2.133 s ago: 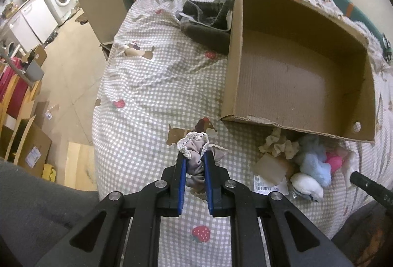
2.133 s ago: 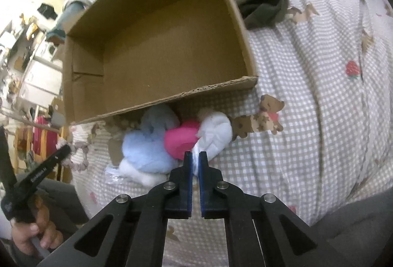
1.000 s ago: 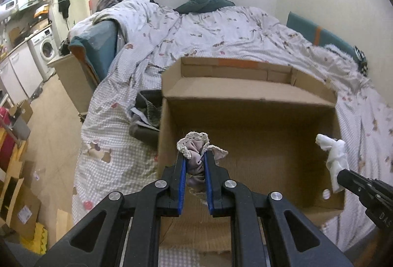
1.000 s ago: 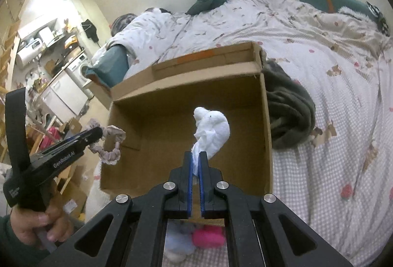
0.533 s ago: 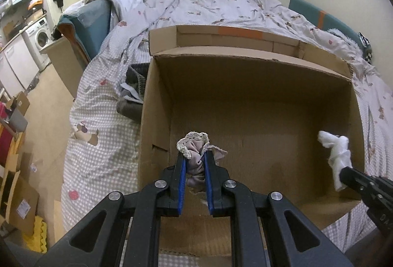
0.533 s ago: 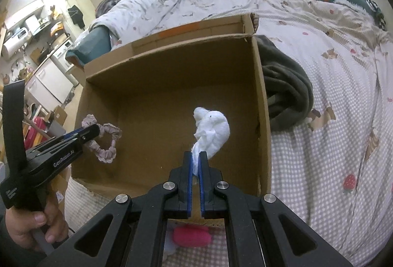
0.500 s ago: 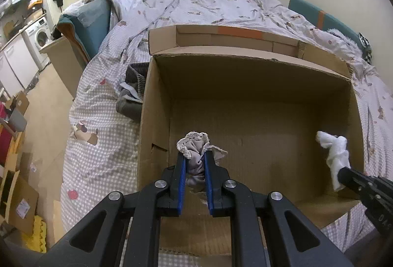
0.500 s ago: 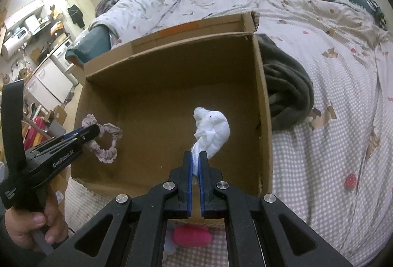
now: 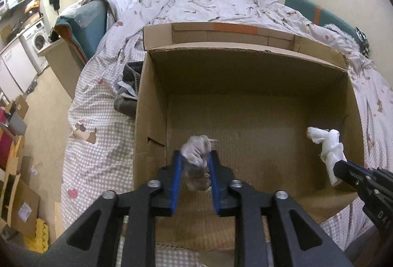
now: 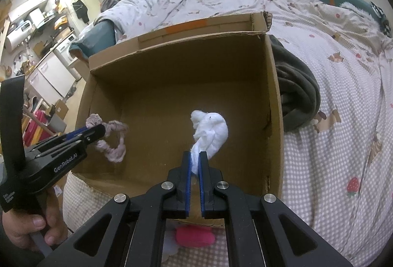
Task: Organize soft objects
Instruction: 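Open the left tool over the box while the right tool releases the sock inside, then lower the right tool to the pink rubber toy and grasp it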
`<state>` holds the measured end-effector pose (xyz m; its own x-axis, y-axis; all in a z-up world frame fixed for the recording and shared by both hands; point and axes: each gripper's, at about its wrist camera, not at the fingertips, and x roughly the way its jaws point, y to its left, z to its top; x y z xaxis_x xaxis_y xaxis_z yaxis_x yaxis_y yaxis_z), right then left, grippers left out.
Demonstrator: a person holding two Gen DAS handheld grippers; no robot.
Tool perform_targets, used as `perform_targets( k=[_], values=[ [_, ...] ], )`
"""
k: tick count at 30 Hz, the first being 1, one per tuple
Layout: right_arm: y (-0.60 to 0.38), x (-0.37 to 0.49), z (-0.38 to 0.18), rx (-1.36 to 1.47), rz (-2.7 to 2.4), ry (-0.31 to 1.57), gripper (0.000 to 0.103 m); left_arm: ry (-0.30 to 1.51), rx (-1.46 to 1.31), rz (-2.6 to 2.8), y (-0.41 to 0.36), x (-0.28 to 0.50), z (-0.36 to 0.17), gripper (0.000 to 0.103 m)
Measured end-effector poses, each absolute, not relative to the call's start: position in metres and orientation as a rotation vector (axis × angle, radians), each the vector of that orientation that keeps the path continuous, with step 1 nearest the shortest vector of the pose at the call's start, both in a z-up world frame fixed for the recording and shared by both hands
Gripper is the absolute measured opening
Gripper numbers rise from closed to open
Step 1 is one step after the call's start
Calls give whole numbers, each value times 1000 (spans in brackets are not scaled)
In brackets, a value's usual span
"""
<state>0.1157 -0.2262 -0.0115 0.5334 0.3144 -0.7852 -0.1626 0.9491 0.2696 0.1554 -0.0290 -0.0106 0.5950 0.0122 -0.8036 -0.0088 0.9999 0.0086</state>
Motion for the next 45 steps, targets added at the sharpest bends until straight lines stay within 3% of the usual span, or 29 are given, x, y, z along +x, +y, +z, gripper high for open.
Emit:
perform_targets(
  k=[2, 4, 7, 8, 10, 11, 12, 33, 45],
  values=[
    [-226, 116, -12, 159, 270, 972, 7, 929, 3, 5, -29, 155, -10, 44],
    [-226, 117, -12, 153, 259, 975, 7, 917, -18, -18, -28, 153, -7, 56],
    [-227, 118, -11, 164, 259, 974, 11, 900, -26, -15, -28, 151, -4, 63],
    [-227, 118, -11, 165, 257, 972, 20, 900, -23, -13, -28, 151, -3, 65],
    [-228, 118, -9, 178, 257, 964, 51, 901, -16, -7, -29, 151, -3, 65],
    [-229, 117, -8, 186, 258, 955, 82, 904, -15, -6, -29, 151, -4, 65],
    [-230, 116, -6, 195, 259, 935, 89, 908, -14, -7, -30, 151, -4, 65],
    [-239, 106, 6, 216, 242, 863, 89, 838, 67, 18, -23, 115, 23, 65],
    [-242, 73, 17, 189, 231, 830, 89, 809, 69, 93, -3, 80, 38, 70]
  ],
)
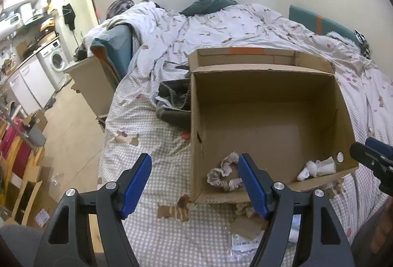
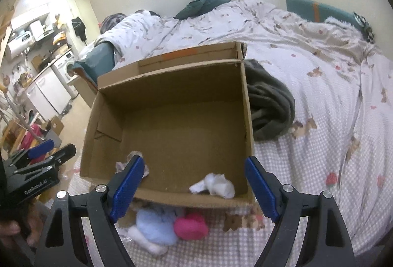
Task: Organize soft objects
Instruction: 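Lower the right tool to the pink rubber toy and grasp it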
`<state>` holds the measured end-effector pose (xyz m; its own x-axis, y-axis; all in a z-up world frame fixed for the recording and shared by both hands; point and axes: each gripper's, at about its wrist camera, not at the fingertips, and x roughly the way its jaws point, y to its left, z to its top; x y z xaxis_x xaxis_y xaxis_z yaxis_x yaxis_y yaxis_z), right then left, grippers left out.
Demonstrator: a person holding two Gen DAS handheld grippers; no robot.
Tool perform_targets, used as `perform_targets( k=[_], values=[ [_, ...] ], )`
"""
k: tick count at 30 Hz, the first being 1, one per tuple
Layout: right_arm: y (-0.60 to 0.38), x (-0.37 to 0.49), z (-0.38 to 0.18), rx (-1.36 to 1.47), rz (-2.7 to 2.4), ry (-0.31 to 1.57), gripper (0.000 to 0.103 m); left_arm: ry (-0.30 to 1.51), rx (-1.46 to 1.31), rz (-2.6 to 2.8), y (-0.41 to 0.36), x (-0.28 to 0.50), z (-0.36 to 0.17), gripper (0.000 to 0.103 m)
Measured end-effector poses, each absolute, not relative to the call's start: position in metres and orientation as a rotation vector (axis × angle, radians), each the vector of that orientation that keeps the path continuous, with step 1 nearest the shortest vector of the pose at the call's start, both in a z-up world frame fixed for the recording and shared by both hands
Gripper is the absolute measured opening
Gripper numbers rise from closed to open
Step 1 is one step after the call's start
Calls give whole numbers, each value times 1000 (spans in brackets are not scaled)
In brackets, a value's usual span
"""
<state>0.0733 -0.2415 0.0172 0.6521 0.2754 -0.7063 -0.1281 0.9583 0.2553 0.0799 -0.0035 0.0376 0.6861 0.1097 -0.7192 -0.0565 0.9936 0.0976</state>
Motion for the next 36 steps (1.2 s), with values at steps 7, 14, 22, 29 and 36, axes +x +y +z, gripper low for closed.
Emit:
perform_targets(
  k=[7, 14, 22, 29, 36],
  values=[
    [-242, 49, 13, 221, 235, 871, 89, 861, 41, 79, 0, 63, 32, 70],
    [-244, 27, 6, 246, 210, 902, 89, 906, -26, 106, 15, 50, 22, 70],
    [-251, 30, 0, 263, 178, 929, 89, 971, -139, 194, 44, 52, 6, 70],
    [-253, 42, -17, 303, 147, 1001, 89, 1083, -184, 232, 54, 63, -19, 70],
    [-255, 47, -24, 323, 134, 1025, 89, 1231, -216, 42, 25, 75, -50, 66]
  ],
)
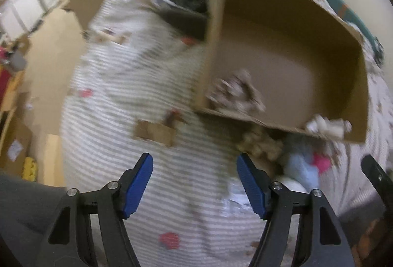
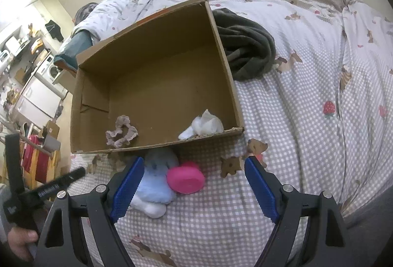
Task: Organize soft objects
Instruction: 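Lower the right tool to the pink rubber toy and grasp it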
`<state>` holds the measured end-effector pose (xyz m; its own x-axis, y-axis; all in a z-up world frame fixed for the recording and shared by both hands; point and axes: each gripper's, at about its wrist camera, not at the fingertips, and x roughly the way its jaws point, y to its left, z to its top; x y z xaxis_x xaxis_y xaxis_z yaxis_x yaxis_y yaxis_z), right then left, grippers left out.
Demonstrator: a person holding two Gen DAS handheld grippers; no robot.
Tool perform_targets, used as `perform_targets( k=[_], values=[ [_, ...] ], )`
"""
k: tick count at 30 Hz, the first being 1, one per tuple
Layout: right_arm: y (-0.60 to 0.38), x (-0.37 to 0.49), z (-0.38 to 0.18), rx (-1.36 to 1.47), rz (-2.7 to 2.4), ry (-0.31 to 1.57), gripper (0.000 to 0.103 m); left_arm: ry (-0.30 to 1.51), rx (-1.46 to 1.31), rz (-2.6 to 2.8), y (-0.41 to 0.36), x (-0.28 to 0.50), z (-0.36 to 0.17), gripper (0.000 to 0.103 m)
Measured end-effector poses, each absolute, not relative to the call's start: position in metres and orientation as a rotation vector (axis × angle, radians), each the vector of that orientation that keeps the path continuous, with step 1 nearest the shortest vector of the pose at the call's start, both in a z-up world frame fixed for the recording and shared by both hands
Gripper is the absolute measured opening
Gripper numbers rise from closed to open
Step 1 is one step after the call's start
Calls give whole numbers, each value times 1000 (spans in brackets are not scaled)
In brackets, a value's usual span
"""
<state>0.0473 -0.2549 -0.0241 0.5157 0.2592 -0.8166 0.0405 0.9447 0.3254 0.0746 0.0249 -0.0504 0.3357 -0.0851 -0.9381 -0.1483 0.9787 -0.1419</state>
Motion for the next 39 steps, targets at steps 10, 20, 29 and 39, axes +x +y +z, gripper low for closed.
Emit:
perform_targets(
  k=[10, 20, 29, 39],
  values=[
    [-254, 53, -31, 317, 127, 1050, 89, 1335, -244, -114, -11, 103, -82, 32],
    [-255, 56, -37, 316, 121, 1054, 89, 1322, -303, -147, -12, 107, -82, 6],
    [-261, 54, -39, 326, 114, 1058, 89, 1217, -329, -92, 20, 78, -28, 5],
    [-276, 65, -66, 515, 170, 1201, 89, 1121, -236, -37, 33, 62, -12, 5]
  ],
)
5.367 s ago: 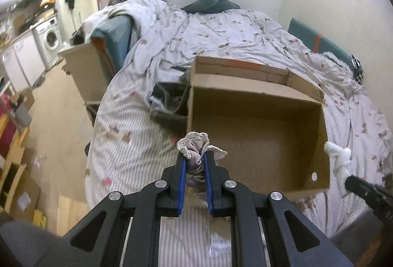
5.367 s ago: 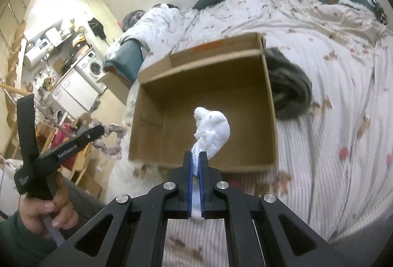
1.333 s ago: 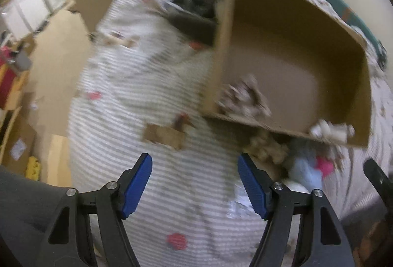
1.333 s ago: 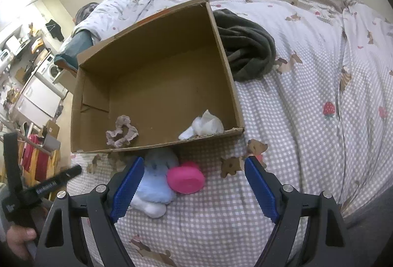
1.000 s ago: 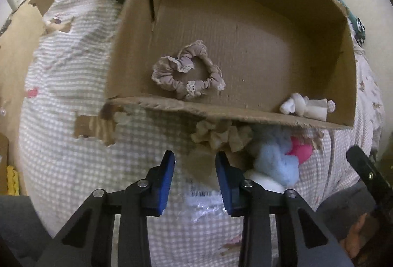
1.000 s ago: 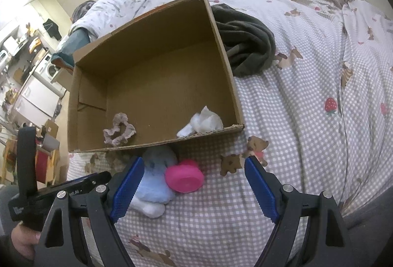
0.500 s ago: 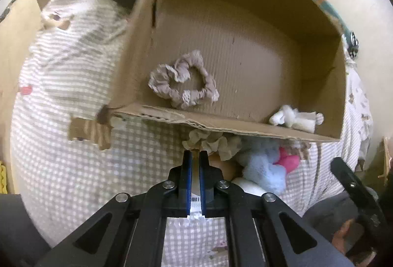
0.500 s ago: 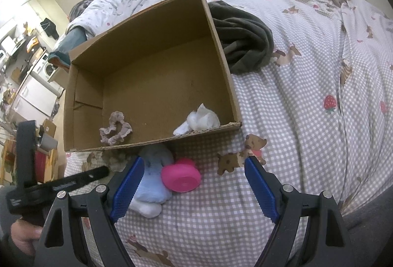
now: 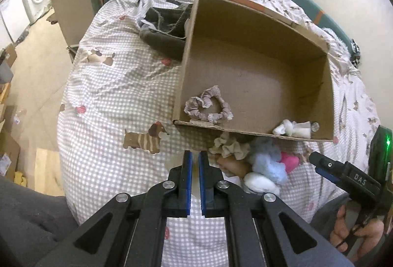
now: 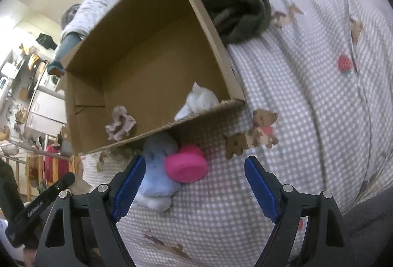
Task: Organize soft objects
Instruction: 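Lower the right tool to the pink rubber toy and grasp it, then carry the pink toy into the box with the right tool and release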
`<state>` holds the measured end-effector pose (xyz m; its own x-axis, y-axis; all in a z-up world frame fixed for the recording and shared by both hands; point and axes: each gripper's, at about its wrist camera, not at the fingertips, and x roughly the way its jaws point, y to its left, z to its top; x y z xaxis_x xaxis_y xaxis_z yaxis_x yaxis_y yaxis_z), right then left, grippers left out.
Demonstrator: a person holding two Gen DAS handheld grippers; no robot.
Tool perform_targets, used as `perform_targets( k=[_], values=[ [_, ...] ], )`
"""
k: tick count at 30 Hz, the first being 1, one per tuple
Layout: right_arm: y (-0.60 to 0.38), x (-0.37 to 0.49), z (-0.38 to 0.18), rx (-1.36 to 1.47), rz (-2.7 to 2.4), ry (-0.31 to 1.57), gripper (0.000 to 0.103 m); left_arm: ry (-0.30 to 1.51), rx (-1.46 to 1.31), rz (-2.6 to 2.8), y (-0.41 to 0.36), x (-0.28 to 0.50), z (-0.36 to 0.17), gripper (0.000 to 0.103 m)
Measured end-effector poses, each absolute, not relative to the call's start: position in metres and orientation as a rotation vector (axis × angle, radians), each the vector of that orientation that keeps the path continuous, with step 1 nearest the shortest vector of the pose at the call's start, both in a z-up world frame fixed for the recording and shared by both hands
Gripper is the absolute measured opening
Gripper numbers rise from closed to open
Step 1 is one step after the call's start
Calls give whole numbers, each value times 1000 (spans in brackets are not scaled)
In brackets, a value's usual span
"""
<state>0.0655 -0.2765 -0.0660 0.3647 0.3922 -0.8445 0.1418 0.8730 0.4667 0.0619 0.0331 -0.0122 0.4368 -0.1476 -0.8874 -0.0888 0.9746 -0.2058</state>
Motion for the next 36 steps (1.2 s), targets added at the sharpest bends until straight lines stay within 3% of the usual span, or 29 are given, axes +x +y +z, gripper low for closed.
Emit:
perform_targets(
  k=[13, 17, 18, 36],
  values=[
    [-250, 81, -92, 548, 239, 1275, 83, 1134, -229, -20, 19, 69, -28, 5],
    [-244, 83, -98, 546, 245, 1291, 53, 1133, -233, -13, 21, 69, -29, 5],
    [-244, 83, -98, 544, 241, 1293, 51, 1133, -233, -10, 21, 69, -29, 5],
    [-246, 44, -48, 510, 301, 1145, 50, 1030, -356, -127, 28, 44, -1, 5]
  ],
)
